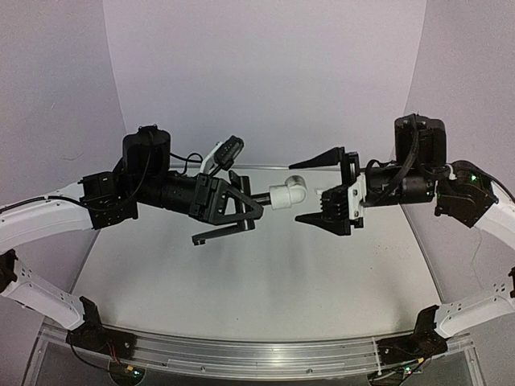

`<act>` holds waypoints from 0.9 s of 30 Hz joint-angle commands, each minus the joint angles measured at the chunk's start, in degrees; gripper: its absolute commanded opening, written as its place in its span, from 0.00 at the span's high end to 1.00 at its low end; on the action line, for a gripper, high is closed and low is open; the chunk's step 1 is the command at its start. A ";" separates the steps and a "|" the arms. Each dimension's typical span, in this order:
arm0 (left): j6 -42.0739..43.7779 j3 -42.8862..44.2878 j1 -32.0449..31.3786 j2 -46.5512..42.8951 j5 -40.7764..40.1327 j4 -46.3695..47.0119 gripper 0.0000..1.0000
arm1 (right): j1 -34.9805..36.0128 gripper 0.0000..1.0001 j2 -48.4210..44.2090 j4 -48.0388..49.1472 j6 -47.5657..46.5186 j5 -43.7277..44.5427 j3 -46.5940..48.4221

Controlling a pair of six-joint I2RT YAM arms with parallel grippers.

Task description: Install the water faucets

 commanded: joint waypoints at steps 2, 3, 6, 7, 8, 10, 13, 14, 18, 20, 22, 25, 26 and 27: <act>-3.17 1.27 0.22 0.19 6.46 11.46 1.00 | 1.18 0.32 -2.10 2.44 -13.21 3.64 -3.91; -3.30 1.41 0.23 0.43 7.21 11.73 1.00 | 1.27 0.35 -2.31 2.65 -14.37 4.04 -4.59; -3.02 1.66 0.23 0.95 8.50 11.90 1.00 | 1.43 0.45 -2.60 3.12 -13.92 4.43 -5.27; -2.59 1.64 0.25 0.97 8.79 11.85 1.00 | 1.48 0.49 -2.58 3.26 -13.00 4.38 -5.15; -1.91 1.54 0.23 0.87 8.82 11.79 1.00 | 1.50 0.55 -2.43 3.33 -11.81 4.27 -4.75; 1.02 1.01 0.22 0.01 7.07 11.09 1.00 | 1.51 0.65 -1.73 3.40 -7.61 3.83 -3.05; 5.64 -0.23 0.18 -1.82 3.51 10.27 1.00 | 1.51 0.78 -0.10 3.41 1.39 3.33 -0.14; 7.08 -0.55 0.22 -2.35 2.20 10.19 1.00 | 1.51 0.80 0.61 3.43 5.01 3.05 0.94; 14.03 -0.61 0.03 -3.79 -1.83 7.91 1.00 | 1.51 0.86 2.92 3.40 18.34 1.11 4.56; 18.90 0.26 -0.93 -4.06 -5.40 4.56 1.00 | 1.52 0.88 4.04 2.62 25.79 -0.94 6.10; 25.08 1.72 -3.41 -4.17 -10.94 0.27 1.00 | 1.53 0.90 4.68 2.02 31.74 -3.36 6.87; 35.52 1.96 -9.05 -4.92 -22.04 -1.54 1.00 | 1.51 0.92 5.88 1.73 41.62 -6.71 7.72; 38.27 1.73 -10.49 -5.05 -24.94 -1.26 1.00 | 1.53 0.92 6.31 1.63 45.23 -7.83 7.88; 40.32 1.47 -11.20 -5.15 -26.57 -0.80 1.00 | 1.50 0.93 6.74 1.57 48.17 -9.39 7.90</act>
